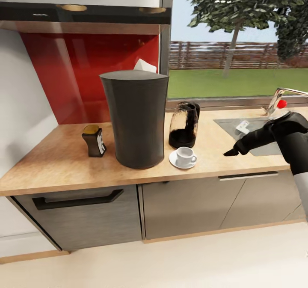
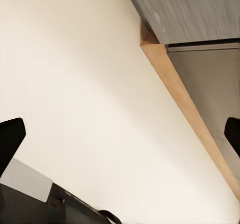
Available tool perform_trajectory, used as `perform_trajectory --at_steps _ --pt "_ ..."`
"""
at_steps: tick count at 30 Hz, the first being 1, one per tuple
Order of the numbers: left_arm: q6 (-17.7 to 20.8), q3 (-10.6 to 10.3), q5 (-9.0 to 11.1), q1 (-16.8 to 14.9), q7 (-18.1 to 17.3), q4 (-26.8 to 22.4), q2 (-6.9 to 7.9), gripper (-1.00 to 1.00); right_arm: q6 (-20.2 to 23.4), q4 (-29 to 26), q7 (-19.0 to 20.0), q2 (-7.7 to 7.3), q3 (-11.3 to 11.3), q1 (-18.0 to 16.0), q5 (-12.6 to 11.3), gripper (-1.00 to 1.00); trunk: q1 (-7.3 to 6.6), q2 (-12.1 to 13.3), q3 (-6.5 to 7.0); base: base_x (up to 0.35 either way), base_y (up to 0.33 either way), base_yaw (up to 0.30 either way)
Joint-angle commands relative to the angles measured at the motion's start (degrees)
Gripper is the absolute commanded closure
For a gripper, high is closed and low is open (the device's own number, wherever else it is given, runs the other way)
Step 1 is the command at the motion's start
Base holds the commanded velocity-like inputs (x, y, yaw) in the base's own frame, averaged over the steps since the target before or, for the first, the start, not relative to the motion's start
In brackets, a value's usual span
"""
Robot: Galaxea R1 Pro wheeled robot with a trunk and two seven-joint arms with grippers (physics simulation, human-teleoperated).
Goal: Set up a coffee station on the kitchen countertop: keep the coffee maker on the countertop, move the bottle of coffee from the kitchen shelf to the counter next to the coffee maker, place a paper coffee filter on top of the coffee maker, put the saucer next to the coffee maker with the coffee cup on the saucer, and place the electric kettle next to the coffee maker.
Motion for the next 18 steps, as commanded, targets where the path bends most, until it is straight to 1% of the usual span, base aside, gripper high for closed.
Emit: perform_trajectory --at_steps 1,3,4,6,7,9,10,11,12,13,14,16,18 --pt "0.1 0.1 0.1 0.0 -0.2 0.1 0.01 -1.00 -1.8 -0.1 0.7 -0.35 -1.8 1.2 0.1 -1.00 -0.02 0.0 -0.05 -0.092 0.000 0.000" --pt "0.1 0.1 0.1 0.0 -0.2 0.1 0.02 -1.00 -4.3 -0.1 1.4 -0.56 -4.3 2.6 -0.5 -1.00 -0.02 0.0 -0.05 -0.081 0.000 0.000" --pt "0.1 0.1 0.1 0.0 -0.2 0.1 0.01 -1.00 -6.8 -0.1 2.4 -0.70 -6.8 4.3 -0.9 -1.00 -0.02 0.0 -0.05 -0.107 0.000 0.000" --pt "0.1 0.1 0.1 0.0 -0.2 0.1 -0.01 -1.00 -9.2 -0.1 3.1 -0.79 -9.1 5.9 -1.2 -1.00 -0.02 0.0 -0.05 -0.157 0.000 0.000" --pt "0.0 0.0 0.1 -0.1 -0.2 0.1 -0.02 -1.00 -11.4 0.0 3.6 -0.85 -11.0 7.4 -1.4 -1.00 -0.02 0.0 -0.05 -0.234 0.000 0.000" --pt "0.0 0.1 0.1 -0.1 -0.2 0.1 -0.03 -1.00 -13.5 0.1 3.9 -0.91 -12.7 8.8 -1.5 -1.00 -0.02 0.0 -0.05 -0.263 0.000 0.000" --pt "0.0 0.1 0.1 -0.1 -0.2 0.1 -0.04 -1.00 -15.3 0.1 4.1 -0.96 -14.2 10.1 -1.6 -1.00 -0.02 0.0 -0.05 -0.284 0.000 0.000" --pt "0.0 0.1 0.1 -0.1 -0.2 0.1 -0.04 -1.00 -16.0 0.2 4.2 -0.97 -14.9 10.8 -1.7 -1.00 -0.02 0.0 -0.05 -0.263 0.000 0.000" --pt "0.0 0.0 0.1 -0.1 -0.2 0.1 -0.04 -1.00 -17.2 0.2 4.3 -0.99 -16.2 12.1 -1.7 -1.00 -0.02 0.0 -0.05 -0.181 0.000 0.000" --pt "0.0 0.1 0.1 -0.1 -0.2 0.1 -0.04 -1.00 -17.6 0.2 4.4 -0.98 -16.9 12.7 -1.8 -1.00 -0.02 0.0 -0.05 -0.145 0.000 0.000" --pt "0.0 0.0 0.1 -0.1 -0.2 0.1 -0.04 -1.00 -18.2 0.2 4.5 -0.98 -18.0 13.9 -1.8 -1.00 -0.02 0.0 -0.05 -0.093 0.000 0.000" --pt "0.0 0.0 0.1 -0.1 -0.1 0.1 -0.04 -1.00 -18.7 0.2 4.5 -1.00 -18.9 15.2 -1.9 -1.00 -0.02 0.0 -0.05 -0.067 0.000 0.000" --pt "0.0 0.0 0.1 -0.1 -0.1 0.1 -0.05 -1.00 -19.1 0.2 4.6 -1.02 -19.8 17.2 -1.9 -1.00 -0.02 0.0 -0.05 -0.034 0.000 0.000"
